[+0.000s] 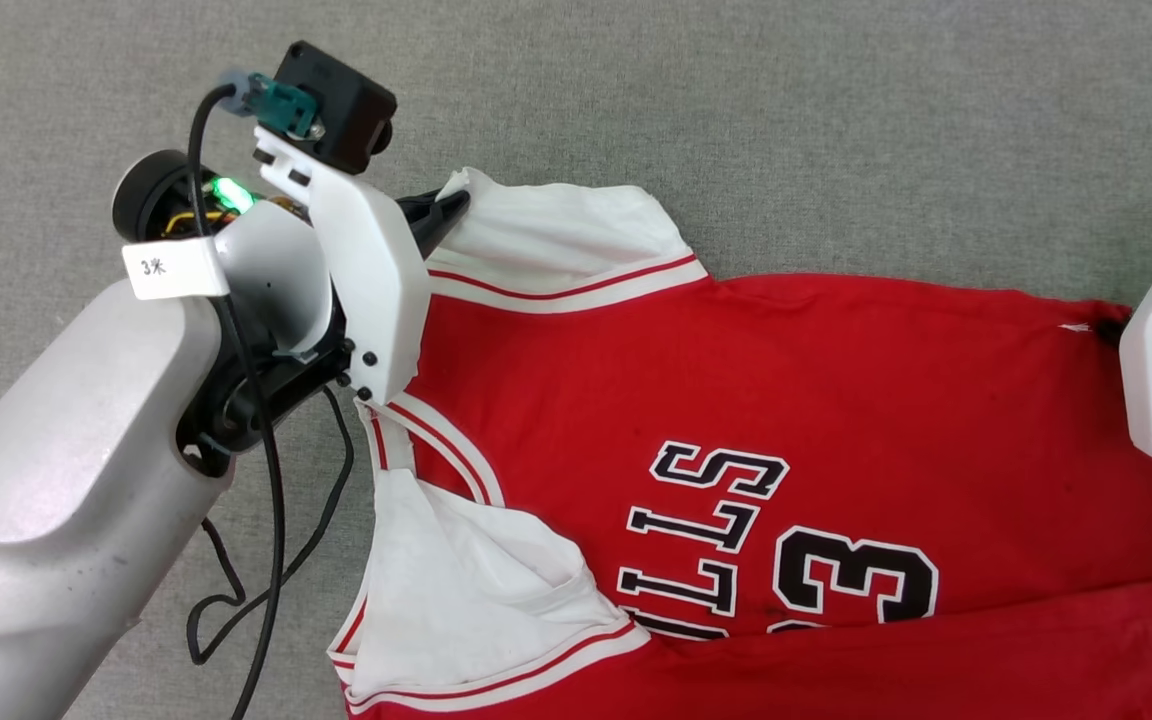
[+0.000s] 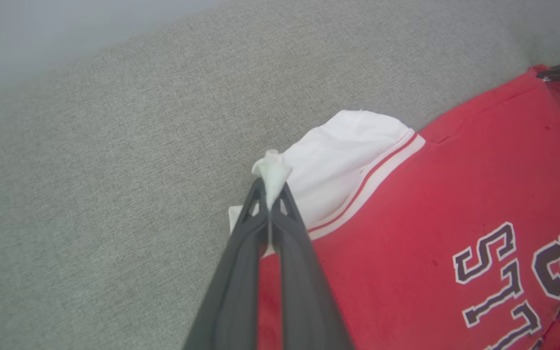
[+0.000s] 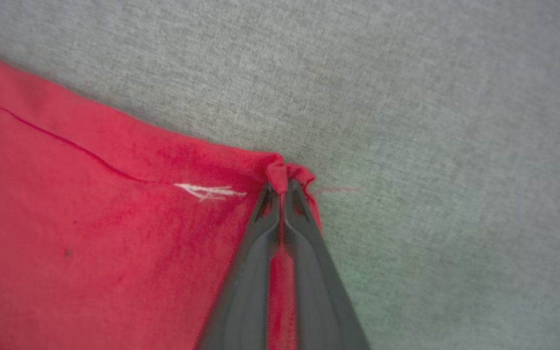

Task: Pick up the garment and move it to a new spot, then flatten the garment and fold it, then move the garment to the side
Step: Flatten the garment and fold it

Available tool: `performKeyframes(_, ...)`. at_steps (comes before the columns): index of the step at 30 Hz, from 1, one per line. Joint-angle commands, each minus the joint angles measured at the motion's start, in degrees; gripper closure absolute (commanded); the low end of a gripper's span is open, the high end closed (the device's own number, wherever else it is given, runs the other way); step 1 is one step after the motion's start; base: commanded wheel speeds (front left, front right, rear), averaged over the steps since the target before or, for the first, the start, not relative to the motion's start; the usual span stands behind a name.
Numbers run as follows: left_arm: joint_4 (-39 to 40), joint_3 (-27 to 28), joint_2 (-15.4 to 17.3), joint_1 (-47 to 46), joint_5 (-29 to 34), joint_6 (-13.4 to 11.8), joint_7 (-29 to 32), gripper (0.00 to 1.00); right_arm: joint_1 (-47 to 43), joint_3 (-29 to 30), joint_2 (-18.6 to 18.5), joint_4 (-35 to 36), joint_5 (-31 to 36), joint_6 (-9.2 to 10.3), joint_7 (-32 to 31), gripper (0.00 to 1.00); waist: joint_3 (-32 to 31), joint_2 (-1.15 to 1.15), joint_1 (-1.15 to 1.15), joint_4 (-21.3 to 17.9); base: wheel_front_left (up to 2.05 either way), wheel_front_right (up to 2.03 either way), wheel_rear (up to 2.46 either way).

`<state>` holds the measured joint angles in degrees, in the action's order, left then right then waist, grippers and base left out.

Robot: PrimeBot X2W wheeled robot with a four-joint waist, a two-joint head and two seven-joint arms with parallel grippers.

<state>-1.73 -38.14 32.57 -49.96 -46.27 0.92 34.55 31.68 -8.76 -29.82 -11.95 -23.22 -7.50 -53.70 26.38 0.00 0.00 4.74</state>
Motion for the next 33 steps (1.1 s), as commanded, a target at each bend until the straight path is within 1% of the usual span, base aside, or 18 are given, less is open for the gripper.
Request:
performKeyframes(1,-0.19,0.31,0.04,0.73,0.15,-0.34,-0.64,1.0,-1.66,-1.0,0.64,-2.07,-0.39,0.03,0.19,1.0,-0.5,0.0,0.0,-0.14,0.0,0.0,0.0)
performKeyframes(7,-1.63,1.47,0.04,3.06,-0.29,-0.98,-4.17,1.0,-0.91,-0.88,0.05,-2.08,-1.72,0.05,7.22,1.0,-3.75,0.0,0.0,-0.73,0.0,0.0,0.0)
performKeyframes(15,-1.88,2.99,1.05,9.12,-2.13,-2.04,-8.23,1.0,-4.29,0.6,-0.66,-3.54,-4.73,0.05,14.91,1.0,-9.82,0.0,0.0,-0.92,0.0,0.0,0.0)
performKeyframes(20,-0.25,3.07,1.84,13.62,-3.32,-3.02,-9.16,1.0,-8.11,0.78,-0.75,-2.71,-6.89,0.04,19.71,1.0,-13.53,0.0,0.0,-0.37,0.0,0.0,0.0)
performKeyframes(26,2.52,2.32,2.83,19.19,-4.53,-4.18,-9.48,1.0,-14.99,2.36,-1.29,-2.03,-9.62,0.06,24.89,1.0,-17.43,0.0,0.0,0.69,0.0,0.0,0.0)
performKeyframes(33,5.64,1.22,5.15,26.5,-5.85,-5.78,-8.9,1.0,-21.33,0.52,-2.08,-0.02,-12.99,0.05,28.77,1.0,-20.38,0.0,0.0,0.91,0.0,0.0,0.0)
